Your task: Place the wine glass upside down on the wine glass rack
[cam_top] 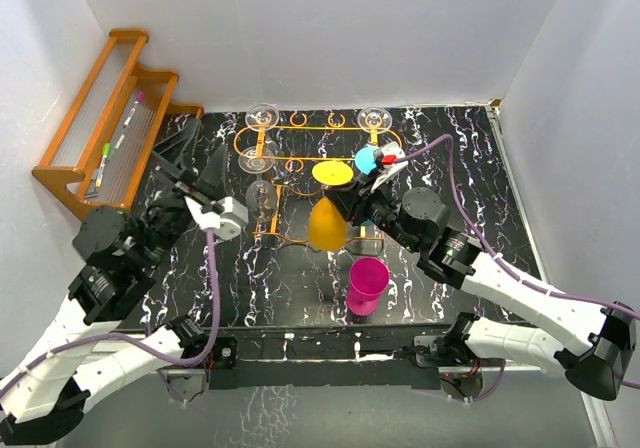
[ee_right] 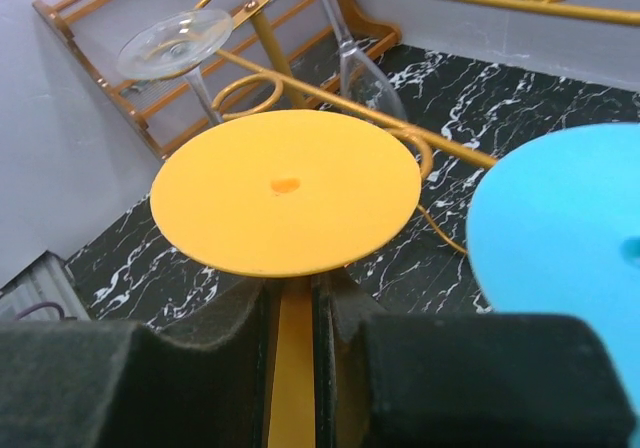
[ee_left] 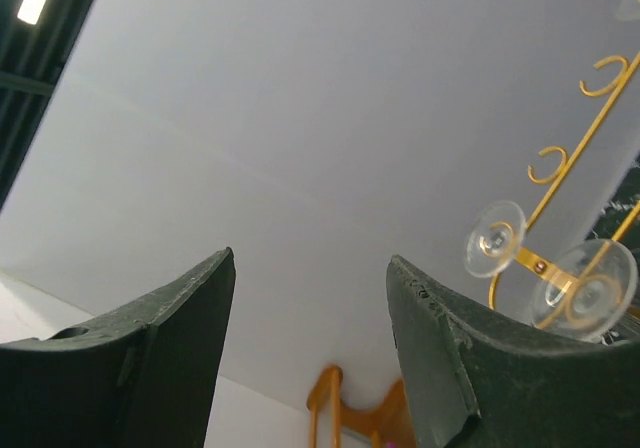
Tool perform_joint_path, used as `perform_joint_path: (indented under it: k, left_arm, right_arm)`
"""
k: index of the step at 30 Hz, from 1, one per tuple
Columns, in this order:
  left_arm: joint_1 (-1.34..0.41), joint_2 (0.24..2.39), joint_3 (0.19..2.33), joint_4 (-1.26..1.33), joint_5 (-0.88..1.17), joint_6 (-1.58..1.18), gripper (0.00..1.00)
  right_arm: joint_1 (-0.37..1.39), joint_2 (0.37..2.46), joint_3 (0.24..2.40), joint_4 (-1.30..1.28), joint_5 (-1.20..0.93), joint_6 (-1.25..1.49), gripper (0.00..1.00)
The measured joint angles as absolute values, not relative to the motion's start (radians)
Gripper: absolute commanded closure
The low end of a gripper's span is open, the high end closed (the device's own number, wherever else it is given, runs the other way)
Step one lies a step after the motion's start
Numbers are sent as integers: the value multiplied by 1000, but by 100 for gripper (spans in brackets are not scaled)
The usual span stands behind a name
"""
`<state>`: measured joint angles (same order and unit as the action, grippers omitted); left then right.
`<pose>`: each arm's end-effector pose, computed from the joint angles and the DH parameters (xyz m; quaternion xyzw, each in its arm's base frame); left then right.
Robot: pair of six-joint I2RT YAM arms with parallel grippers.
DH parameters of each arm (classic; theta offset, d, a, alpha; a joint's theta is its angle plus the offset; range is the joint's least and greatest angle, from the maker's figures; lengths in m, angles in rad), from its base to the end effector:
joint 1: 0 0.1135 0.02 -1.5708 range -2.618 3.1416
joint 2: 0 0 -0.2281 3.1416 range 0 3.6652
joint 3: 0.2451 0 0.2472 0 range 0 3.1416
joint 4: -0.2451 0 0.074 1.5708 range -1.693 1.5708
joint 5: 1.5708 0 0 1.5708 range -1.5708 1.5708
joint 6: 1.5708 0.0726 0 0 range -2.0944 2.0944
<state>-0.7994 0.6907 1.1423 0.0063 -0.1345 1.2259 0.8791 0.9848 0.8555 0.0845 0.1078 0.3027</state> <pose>0.1218 -0.1113 0.4820 0.4168 0.3275 0.2140 0.8205 0.1881 0.2148 0.3256 -0.1694 0.7025 0.3521 0.5948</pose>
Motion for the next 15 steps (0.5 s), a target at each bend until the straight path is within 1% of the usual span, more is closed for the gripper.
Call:
perform_joint_path:
  k: [6, 15]
  left_arm:
    - [-799, 717, 1142, -60, -162, 1214, 40]
    - [-799, 681, 1127, -54, -176, 1214, 40]
  right_arm:
    - [891, 1003, 892, 80, 176, 286, 92]
    - [919, 1033, 909, 65, 246, 262, 92]
